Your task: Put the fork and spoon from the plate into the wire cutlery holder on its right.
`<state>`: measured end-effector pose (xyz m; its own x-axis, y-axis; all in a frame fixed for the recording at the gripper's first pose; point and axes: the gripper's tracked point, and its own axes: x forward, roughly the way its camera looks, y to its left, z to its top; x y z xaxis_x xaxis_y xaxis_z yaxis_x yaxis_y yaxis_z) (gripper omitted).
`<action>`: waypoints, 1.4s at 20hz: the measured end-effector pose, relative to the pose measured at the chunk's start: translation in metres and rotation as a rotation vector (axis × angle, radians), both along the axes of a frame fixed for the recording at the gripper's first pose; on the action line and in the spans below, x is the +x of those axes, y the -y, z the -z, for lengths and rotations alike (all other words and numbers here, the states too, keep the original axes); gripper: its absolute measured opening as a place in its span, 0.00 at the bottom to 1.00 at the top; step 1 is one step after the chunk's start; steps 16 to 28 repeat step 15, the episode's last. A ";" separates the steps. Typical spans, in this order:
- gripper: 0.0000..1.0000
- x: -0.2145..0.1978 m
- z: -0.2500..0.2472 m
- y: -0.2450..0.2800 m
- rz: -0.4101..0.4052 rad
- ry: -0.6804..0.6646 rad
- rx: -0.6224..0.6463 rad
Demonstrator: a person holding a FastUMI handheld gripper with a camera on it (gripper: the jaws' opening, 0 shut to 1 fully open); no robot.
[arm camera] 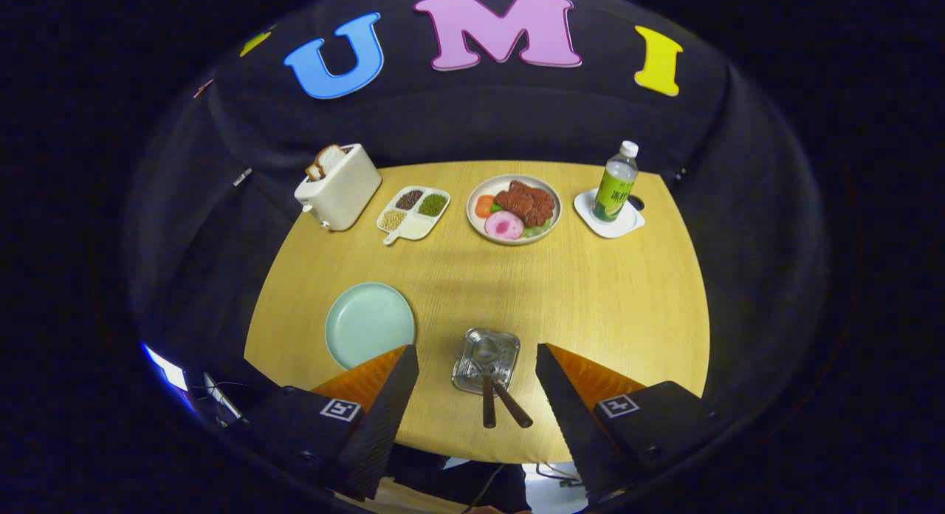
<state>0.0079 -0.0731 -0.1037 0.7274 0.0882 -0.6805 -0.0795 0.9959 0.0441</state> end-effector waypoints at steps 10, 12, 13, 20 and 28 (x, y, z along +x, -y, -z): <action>1.00 0.000 -0.159 -0.001 0.055 0.684 0.050; 0.99 -0.005 -0.194 0.011 0.090 0.817 0.071; 0.99 -0.009 -0.211 0.021 0.109 0.877 0.070; 0.99 -0.015 -0.225 0.034 0.127 0.937 0.058; 0.99 -0.015 -0.225 0.034 0.127 0.937 0.058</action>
